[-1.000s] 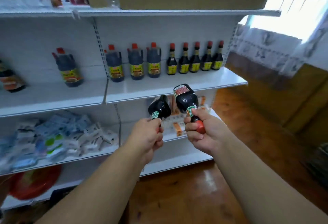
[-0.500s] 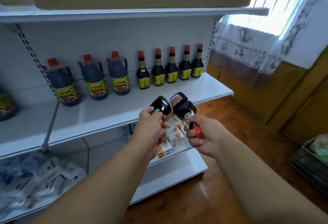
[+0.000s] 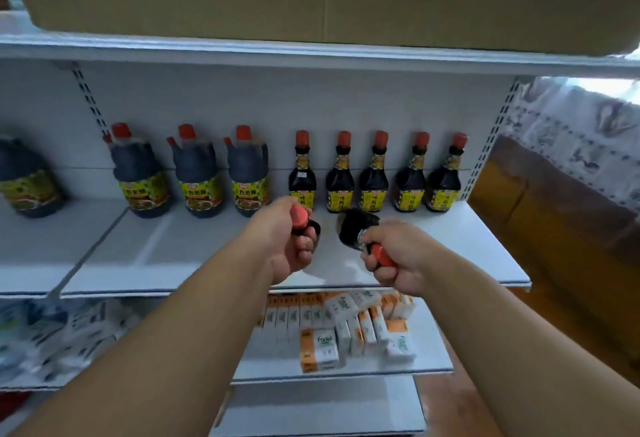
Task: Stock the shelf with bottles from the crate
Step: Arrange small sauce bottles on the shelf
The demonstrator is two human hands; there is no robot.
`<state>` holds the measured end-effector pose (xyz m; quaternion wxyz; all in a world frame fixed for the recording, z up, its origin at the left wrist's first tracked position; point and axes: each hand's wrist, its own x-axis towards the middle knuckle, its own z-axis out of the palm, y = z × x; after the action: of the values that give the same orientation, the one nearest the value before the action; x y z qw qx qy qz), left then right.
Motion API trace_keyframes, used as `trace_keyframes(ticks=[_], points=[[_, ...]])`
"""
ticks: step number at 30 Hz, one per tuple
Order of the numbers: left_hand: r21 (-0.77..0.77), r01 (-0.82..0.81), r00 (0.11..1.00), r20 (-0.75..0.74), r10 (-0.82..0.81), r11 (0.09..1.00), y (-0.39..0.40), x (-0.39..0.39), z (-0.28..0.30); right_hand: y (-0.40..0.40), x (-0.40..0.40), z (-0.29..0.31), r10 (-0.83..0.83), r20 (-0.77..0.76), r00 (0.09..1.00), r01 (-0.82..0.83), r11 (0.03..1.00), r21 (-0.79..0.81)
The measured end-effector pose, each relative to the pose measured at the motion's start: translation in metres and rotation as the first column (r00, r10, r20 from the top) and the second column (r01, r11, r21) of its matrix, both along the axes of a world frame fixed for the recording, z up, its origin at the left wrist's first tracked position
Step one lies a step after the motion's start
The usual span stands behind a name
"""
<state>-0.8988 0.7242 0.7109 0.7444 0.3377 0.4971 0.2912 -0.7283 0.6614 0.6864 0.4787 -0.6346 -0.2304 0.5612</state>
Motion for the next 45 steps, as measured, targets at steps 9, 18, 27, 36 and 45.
trace_keyframes(ticks=[9,18,27,36,45], points=[[-0.002,0.098,0.995,-0.01,-0.098,0.995,0.067,0.022,-0.001,0.068,0.027,0.012,0.165,0.137,0.977,-0.155,0.985,-0.081],[0.179,0.199,0.958,-0.242,-0.152,0.964,0.121,0.031,-0.003,0.127,0.025,0.03,0.281,0.358,0.89,-0.245,0.959,-0.145],[0.574,0.327,0.827,-0.558,0.066,0.751,0.128,0.022,-0.05,0.168,0.039,0.023,0.27,0.617,0.739,-0.193,0.962,-0.191],[0.543,0.424,0.758,-0.651,0.044,0.725,0.134,0.015,-0.116,0.144,0.022,-0.075,-0.072,0.848,0.526,-0.024,0.995,0.099],[0.564,0.253,0.832,-0.542,0.121,0.786,0.138,0.035,-0.134,0.146,0.033,-0.111,-0.159,0.79,0.592,-0.036,0.974,0.223]])
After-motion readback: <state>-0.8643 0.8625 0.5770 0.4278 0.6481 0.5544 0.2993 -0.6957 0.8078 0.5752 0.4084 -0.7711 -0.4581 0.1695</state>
